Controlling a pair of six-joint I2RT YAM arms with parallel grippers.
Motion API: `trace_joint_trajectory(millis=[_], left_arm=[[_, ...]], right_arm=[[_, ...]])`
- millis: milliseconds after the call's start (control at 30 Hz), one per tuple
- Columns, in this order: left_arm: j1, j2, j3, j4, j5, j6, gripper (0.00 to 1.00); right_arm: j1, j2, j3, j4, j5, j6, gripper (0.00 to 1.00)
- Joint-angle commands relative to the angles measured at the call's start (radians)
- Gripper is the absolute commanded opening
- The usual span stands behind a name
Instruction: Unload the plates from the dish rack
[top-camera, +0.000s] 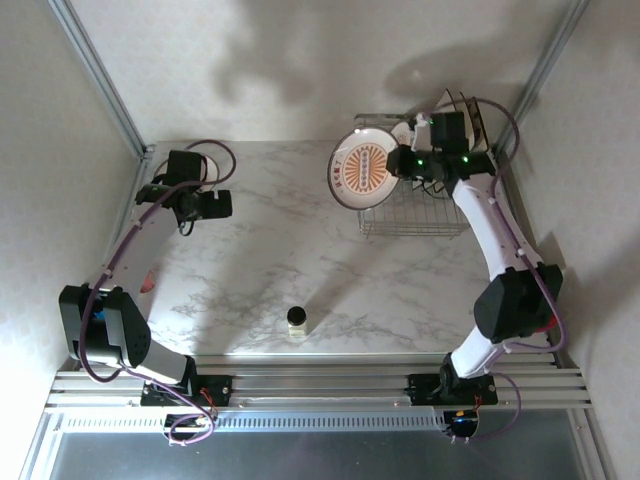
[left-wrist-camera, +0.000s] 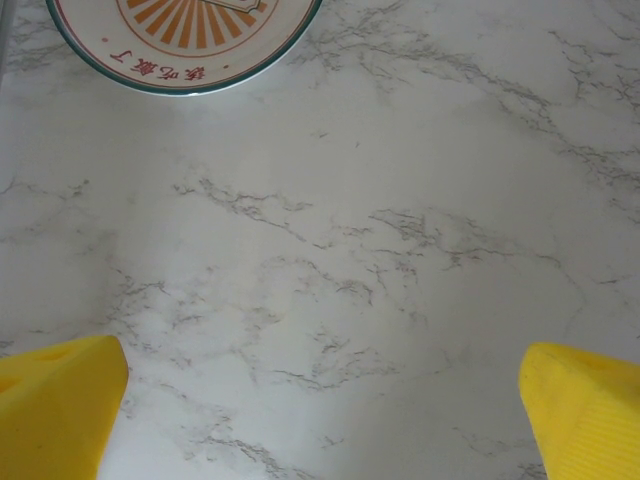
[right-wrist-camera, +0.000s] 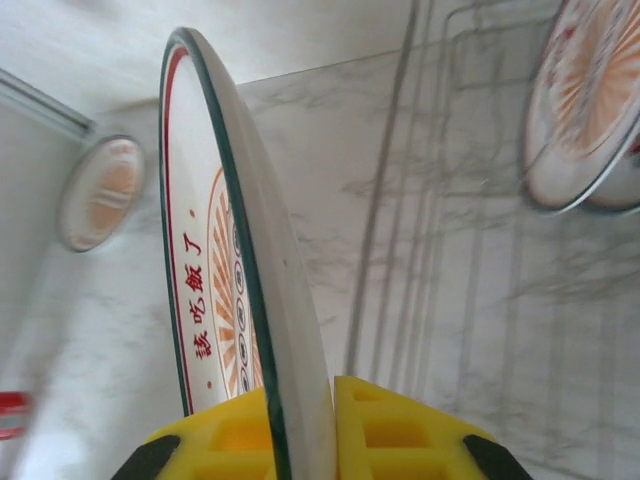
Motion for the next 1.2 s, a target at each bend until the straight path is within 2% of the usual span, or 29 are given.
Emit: trace_joint_trajectory(millis=[0,67,133,333,433,633,733,900,1000,1167], left_arm=[[-0.002,0.011,0.017,-0.001,0.01,-0.016,1.0],[-0.001,0.011,0.017,0.001,0.01,-0.016,1.0],[-0.003,0.013,0.02,0.002,0.01,-0.018,0.99],[-0.002,0.014,0.029,0.041,0.035,-0.035,0.99],[-0.003,-0.013,0.009,0.144,0.185,-0.062,1.0],[-0.01,-0.032,-0.091,0.476,0.716,-0.21,1.0],[-0.017,-0.022,-0.141,0.626,0.849,-0.289,0.99],[-0.022,0.004,-0.202,0.786,0.961,-0.381,1.0],[-0.032,0.026,-0.216,0.818,0.974,-0.397,0.99],[-0.049,0.063,-0.23,0.867,0.992,-0.425,0.92]], right_arm=[[-0.003,-0.041,-0.177,0.383,-0.381,0.172,0.0],[-0.001,-0.046,-0.3,0.567,-0.446,0.275,0.0],[-0.001,-0.045,-0.377,0.663,-0.463,0.33,0.0],[0.009,-0.056,-0.48,0.718,-0.447,0.332,0.0],[0.01,-0.053,-0.494,0.721,-0.446,0.33,0.0],[0.016,-0.03,-0.486,0.767,-0.459,0.364,0.0],[0.028,-0.015,-0.47,0.779,-0.463,0.374,0.0],[0.061,0.021,-0.433,0.797,-0.467,0.388,0.0],[0.082,0.045,-0.41,0.813,-0.467,0.402,0.0],[0.105,0.075,-0.37,0.828,-0.467,0.413,0.0]])
